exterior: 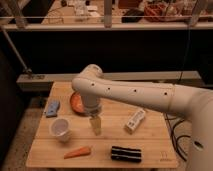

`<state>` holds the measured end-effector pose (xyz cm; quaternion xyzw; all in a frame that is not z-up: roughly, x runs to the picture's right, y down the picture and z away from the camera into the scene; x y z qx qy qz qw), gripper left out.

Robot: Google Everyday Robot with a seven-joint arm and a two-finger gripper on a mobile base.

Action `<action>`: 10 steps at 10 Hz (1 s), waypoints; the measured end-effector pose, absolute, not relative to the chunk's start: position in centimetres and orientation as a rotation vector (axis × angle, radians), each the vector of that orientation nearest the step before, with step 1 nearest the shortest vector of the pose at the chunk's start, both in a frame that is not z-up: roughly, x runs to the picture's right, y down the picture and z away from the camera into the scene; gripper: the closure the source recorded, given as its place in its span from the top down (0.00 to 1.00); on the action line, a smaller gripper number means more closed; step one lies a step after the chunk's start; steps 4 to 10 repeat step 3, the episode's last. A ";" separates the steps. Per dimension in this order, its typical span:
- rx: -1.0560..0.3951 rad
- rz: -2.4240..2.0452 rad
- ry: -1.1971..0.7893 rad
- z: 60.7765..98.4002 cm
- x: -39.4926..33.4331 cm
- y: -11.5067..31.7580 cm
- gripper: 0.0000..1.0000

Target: Move the arm in a circular motion

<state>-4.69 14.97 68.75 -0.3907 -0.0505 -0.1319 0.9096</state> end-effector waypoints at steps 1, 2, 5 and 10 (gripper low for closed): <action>-0.804 -0.281 -0.106 68.8 -5.3 14.7 0.80; -0.801 -0.290 -0.104 68.9 -6.0 14.4 0.80; -0.800 -0.289 -0.101 68.8 -6.4 14.3 0.80; -0.800 -0.289 -0.101 68.8 -6.4 14.3 0.80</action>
